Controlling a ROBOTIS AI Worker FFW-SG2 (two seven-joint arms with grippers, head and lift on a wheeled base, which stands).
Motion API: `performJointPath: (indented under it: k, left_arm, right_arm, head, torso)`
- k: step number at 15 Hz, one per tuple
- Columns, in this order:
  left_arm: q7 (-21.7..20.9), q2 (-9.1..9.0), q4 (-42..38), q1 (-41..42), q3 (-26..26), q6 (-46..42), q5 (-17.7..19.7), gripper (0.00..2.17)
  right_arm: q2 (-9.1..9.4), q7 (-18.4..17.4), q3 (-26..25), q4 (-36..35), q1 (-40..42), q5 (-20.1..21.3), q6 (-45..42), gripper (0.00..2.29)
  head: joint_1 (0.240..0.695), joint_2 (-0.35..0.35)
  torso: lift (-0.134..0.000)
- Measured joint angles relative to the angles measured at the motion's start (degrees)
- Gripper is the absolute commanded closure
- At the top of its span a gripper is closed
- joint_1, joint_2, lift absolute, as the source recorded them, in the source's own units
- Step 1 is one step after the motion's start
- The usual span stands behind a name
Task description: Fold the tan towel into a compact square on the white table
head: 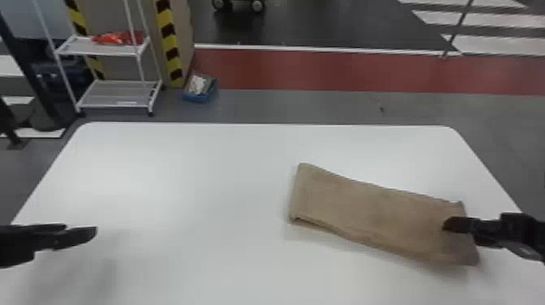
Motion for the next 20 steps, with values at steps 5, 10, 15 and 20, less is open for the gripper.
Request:
performJointPath:
  k: [5,10,15,20]
  left_arm:
    - [0.1,0.16,0.6,0.0,0.0,-0.7,0.0,0.09]
    - [0.0,0.19,0.5,-0.3,0.1,-0.6,-0.1,0.09]
    - [-0.1,0.03,0.3,-0.3,-0.1,-0.2,-0.3,0.09]
    - [-0.1,-0.34,0.2,-0.3,-0.4,0.2,-0.9,0.09]
  right_arm:
    - [0.11,0.4,-0.5,0.3,-0.5,-0.4,0.0,1.29]
    - [-0.07,2.2,-4.1,-2.2,0.5,-4.7,2.1,1.29]
    - [-2.07,3.8,-8.9,-8.6,3.0,-10.8,3.0,1.29]
    - [-4.13,3.8,-12.2,-12.5,2.6,-15.8,3.0,1.29]
  head:
    - [0.695,-0.04]
    - [0.695,-0.037]
    - [0.695,-0.059]
    - [0.695,-0.092]
  torso:
    - [-0.123]
    - [-0.123]
    - [-0.123]
    - [-0.123]
